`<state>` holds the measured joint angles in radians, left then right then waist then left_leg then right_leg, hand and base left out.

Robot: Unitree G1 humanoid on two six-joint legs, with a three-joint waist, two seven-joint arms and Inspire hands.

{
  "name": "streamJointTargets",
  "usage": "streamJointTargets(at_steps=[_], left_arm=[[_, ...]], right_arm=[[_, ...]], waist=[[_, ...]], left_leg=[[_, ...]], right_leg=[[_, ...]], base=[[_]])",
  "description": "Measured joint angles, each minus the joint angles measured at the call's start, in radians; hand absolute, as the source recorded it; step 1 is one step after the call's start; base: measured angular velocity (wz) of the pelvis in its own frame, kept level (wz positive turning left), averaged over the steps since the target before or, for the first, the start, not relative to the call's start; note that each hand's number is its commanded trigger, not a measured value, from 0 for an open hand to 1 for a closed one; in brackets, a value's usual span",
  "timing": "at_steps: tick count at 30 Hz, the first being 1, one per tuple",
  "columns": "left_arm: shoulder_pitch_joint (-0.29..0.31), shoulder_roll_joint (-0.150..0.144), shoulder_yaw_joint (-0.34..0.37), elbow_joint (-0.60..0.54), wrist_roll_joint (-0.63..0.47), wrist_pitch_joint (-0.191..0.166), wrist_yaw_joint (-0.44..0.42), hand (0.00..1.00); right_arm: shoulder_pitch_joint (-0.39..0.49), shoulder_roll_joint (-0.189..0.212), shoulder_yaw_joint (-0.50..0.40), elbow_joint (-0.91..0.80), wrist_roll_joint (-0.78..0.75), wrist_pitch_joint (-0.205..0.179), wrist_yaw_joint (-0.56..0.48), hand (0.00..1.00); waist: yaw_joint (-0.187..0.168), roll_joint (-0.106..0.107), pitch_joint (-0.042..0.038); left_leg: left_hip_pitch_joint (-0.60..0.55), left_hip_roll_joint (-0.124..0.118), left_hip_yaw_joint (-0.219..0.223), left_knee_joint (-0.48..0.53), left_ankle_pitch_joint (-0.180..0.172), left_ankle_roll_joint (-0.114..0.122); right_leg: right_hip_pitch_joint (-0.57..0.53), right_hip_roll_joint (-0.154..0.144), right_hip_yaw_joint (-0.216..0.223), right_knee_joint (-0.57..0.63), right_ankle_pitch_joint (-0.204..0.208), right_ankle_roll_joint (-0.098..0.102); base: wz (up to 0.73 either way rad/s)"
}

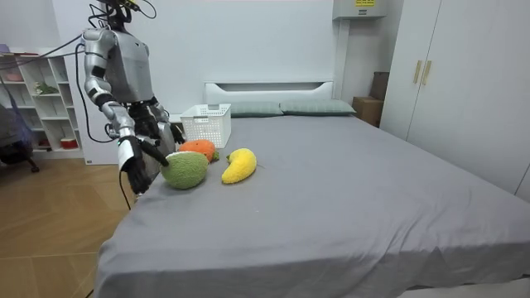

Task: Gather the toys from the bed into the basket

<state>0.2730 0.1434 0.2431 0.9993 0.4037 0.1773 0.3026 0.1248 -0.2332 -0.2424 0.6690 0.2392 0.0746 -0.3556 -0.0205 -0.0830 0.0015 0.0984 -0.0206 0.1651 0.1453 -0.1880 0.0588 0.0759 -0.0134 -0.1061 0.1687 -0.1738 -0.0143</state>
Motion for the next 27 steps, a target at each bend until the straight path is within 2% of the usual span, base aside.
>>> streamJointTargets(at_steps=[5,9,11,20,27], left_arm=[[0.001,0.000,-0.032,-0.007,0.000,-0.004,0.000,0.00],[0.000,0.000,-0.042,-0.008,0.001,-0.005,0.000,0.00],[-0.007,0.000,-0.041,-0.008,0.001,-0.010,0.000,0.00],[-0.010,-0.006,-0.042,-0.020,0.001,-0.012,0.003,0.00],[-0.004,-0.007,-0.042,-0.036,0.001,-0.011,0.002,0.00]], right_arm=[[-0.001,0.000,0.100,-0.167,-0.016,-0.002,0.007,0.00],[-0.014,0.001,0.148,-0.215,-0.019,-0.009,0.039,0.00],[-0.017,0.000,0.150,-0.219,-0.036,-0.009,0.052,0.00],[-0.020,0.001,0.190,-0.233,-0.101,-0.009,0.077,0.00],[-0.027,0.001,0.204,-0.252,-0.136,-0.009,0.091,0.00]], waist=[[0.003,0.004,-0.0003],[0.011,0.012,0.0005],[0.027,0.013,0.0010],[0.055,0.014,-0.0008],[0.056,0.009,-0.0052]], left_leg=[[-0.012,0.002,-0.001,0.000,0.000,0.000],[-0.018,0.002,-0.005,0.000,0.000,0.000],[-0.018,0.002,-0.007,-0.001,0.000,-0.001],[-0.019,0.002,-0.006,0.001,0.000,-0.001],[-0.034,0.003,-0.009,0.006,0.000,-0.001]], right_leg=[[-0.006,0.000,-0.006,0.002,0.003,-0.002],[-0.009,0.000,-0.007,0.000,0.003,-0.002],[-0.008,0.000,-0.008,0.000,0.004,-0.002],[-0.009,0.000,-0.010,0.001,0.006,-0.002],[-0.010,0.000,-0.019,0.000,0.007,-0.003]], base=[[0.01],[0.03],[0.02],[0.00],[0.01]])
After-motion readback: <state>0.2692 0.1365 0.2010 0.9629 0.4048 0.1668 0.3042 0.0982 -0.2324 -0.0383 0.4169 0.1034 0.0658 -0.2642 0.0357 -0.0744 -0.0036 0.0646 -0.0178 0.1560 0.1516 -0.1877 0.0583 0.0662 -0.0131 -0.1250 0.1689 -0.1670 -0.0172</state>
